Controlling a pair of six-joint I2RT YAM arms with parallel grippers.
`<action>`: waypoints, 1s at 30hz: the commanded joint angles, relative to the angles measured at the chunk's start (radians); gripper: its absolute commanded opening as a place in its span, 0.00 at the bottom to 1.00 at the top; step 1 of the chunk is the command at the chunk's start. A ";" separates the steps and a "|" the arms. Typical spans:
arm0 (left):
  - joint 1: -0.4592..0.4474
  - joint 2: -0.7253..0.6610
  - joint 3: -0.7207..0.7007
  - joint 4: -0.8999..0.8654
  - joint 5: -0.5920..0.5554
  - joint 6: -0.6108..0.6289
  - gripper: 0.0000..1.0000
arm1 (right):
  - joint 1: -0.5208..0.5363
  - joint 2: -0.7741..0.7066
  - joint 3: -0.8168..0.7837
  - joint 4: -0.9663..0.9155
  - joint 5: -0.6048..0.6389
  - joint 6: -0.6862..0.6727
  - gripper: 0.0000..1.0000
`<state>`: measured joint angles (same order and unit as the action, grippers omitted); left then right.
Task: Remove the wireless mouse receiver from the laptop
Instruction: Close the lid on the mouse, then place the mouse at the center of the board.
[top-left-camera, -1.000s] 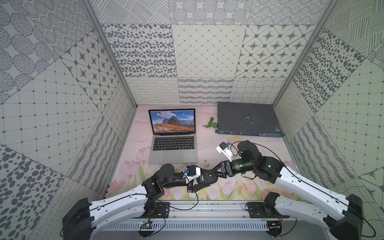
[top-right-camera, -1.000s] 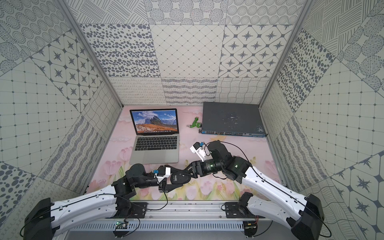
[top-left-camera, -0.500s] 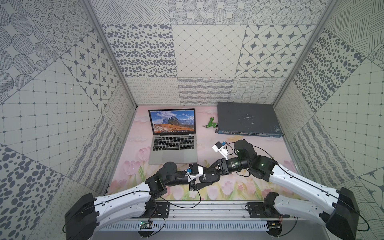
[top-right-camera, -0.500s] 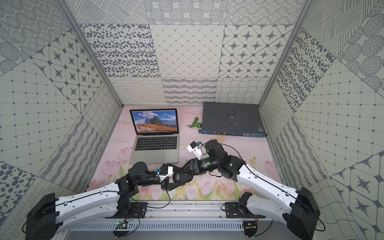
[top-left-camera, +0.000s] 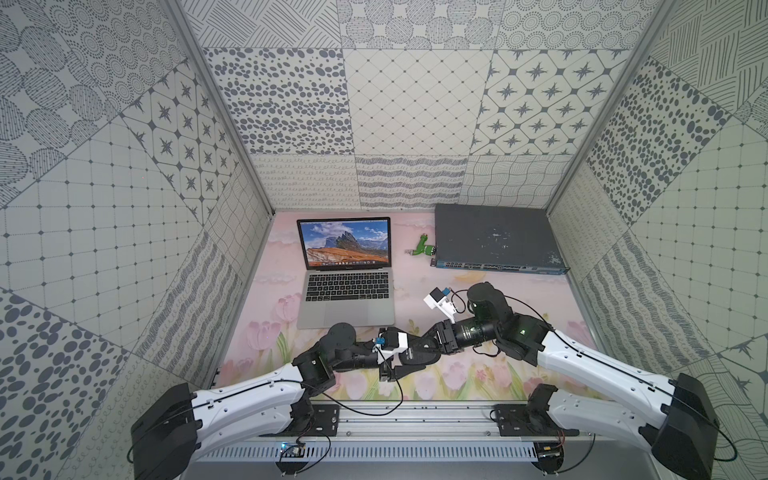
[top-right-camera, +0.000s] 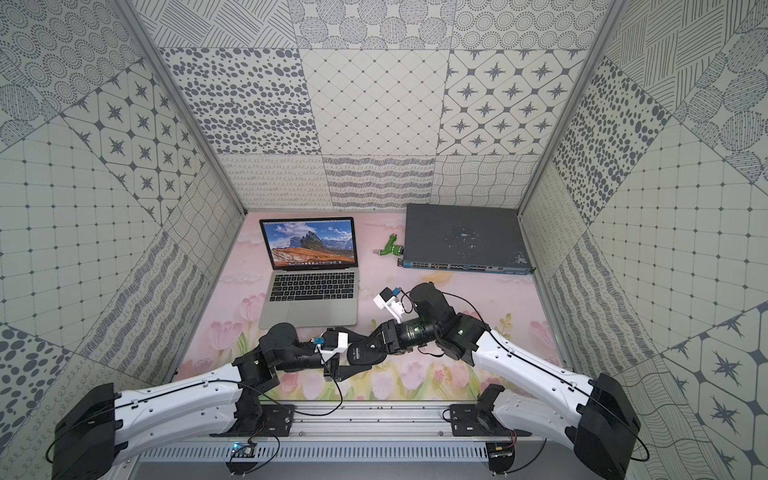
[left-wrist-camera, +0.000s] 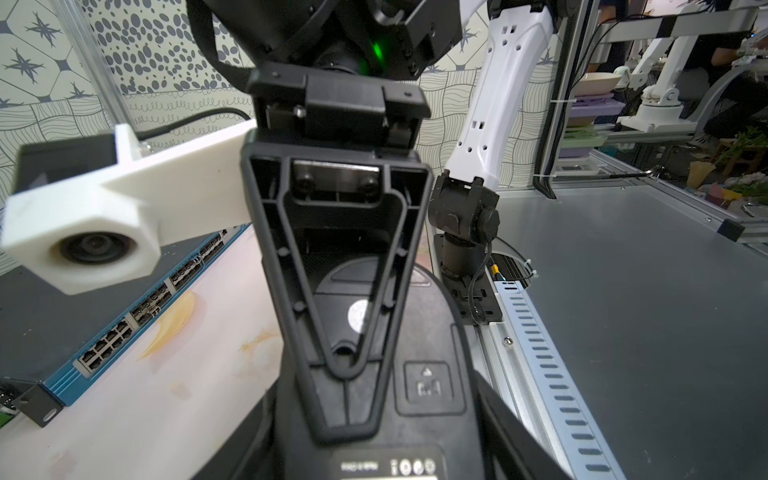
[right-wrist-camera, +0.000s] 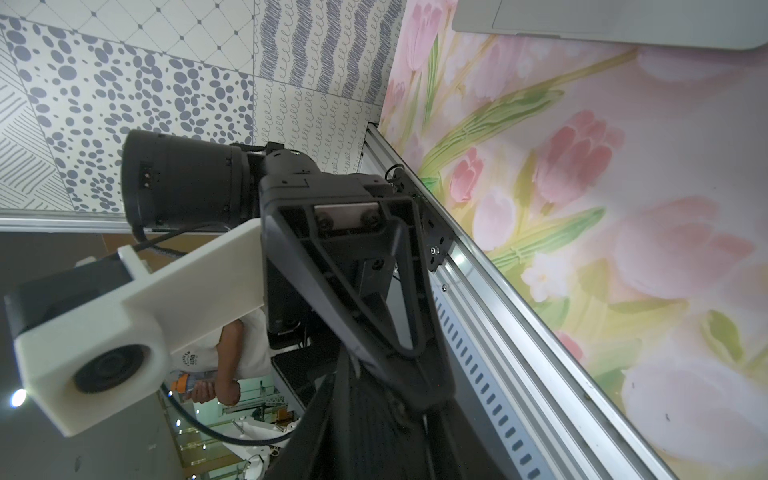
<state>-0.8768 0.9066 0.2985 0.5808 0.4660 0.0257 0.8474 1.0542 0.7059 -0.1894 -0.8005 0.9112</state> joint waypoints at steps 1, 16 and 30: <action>0.002 -0.003 0.018 0.055 -0.025 0.006 0.59 | 0.005 -0.002 0.018 0.058 -0.010 -0.011 0.27; 0.002 -0.426 -0.060 -0.413 -0.526 -0.157 0.98 | -0.276 0.150 0.308 -0.321 0.368 -0.490 0.23; 0.005 -0.584 -0.045 -0.755 -0.898 -0.380 0.98 | -0.150 0.704 0.654 -0.429 1.243 -1.062 0.24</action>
<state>-0.8768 0.3397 0.2405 -0.0196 -0.2588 -0.2535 0.6670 1.7042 1.3216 -0.6086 0.2470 0.0010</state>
